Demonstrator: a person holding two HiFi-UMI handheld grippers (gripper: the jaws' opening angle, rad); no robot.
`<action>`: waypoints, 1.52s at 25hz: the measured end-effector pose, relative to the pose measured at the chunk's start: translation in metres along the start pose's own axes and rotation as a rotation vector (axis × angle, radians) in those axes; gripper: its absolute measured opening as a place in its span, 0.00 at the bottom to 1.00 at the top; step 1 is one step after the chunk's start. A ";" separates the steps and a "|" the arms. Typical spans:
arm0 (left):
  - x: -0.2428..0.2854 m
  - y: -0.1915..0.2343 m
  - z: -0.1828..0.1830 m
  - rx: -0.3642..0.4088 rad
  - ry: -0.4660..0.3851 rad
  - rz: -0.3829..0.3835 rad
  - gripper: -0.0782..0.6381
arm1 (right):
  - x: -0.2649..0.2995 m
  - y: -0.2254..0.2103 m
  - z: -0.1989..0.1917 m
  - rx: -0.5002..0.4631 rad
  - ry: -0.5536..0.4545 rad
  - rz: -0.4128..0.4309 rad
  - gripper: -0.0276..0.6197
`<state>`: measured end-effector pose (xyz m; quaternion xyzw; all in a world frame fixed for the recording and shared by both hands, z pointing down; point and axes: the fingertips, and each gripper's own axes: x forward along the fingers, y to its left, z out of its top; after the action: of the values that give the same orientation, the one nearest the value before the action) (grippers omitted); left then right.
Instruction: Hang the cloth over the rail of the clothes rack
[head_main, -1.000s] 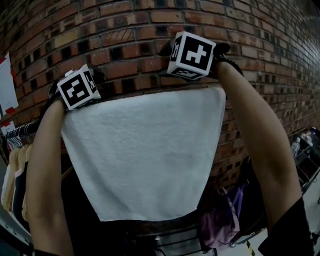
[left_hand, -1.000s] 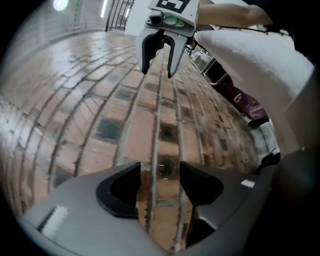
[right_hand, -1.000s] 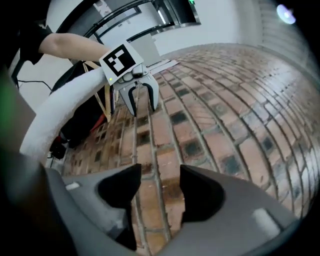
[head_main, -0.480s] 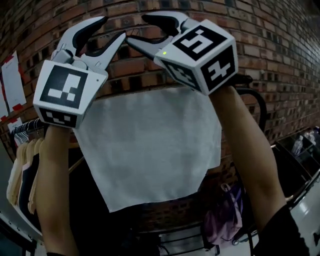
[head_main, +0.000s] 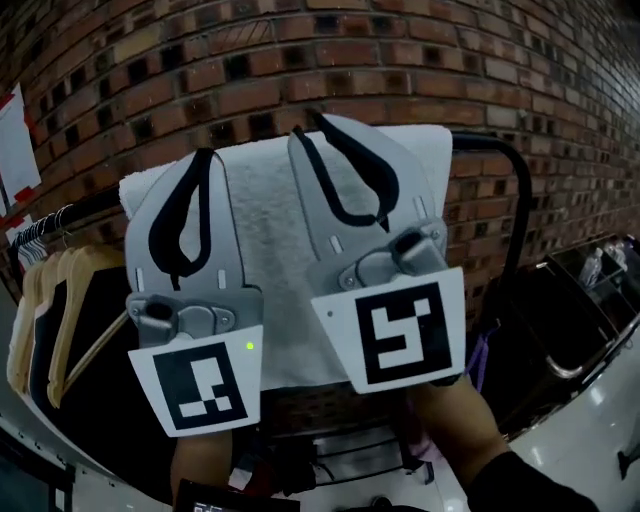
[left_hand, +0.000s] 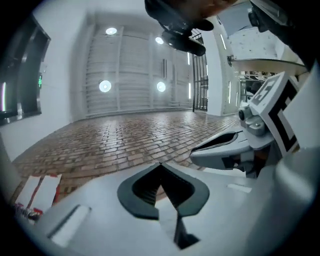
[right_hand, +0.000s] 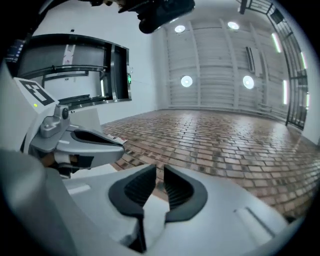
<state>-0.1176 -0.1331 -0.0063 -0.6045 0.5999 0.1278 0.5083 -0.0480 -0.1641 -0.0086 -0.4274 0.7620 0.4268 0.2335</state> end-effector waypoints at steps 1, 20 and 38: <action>-0.013 -0.009 -0.011 -0.017 0.033 0.004 0.12 | -0.013 0.008 -0.012 0.032 0.032 -0.010 0.10; -0.183 -0.149 -0.159 -0.345 0.553 -0.075 0.12 | -0.190 0.130 -0.179 0.333 0.495 0.058 0.05; -0.200 -0.168 -0.189 -0.404 0.613 -0.076 0.12 | -0.210 0.135 -0.213 0.434 0.555 0.022 0.05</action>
<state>-0.1094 -0.1989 0.3092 -0.7247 0.6641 0.0377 0.1798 -0.0506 -0.2144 0.3156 -0.4594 0.8739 0.1249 0.0982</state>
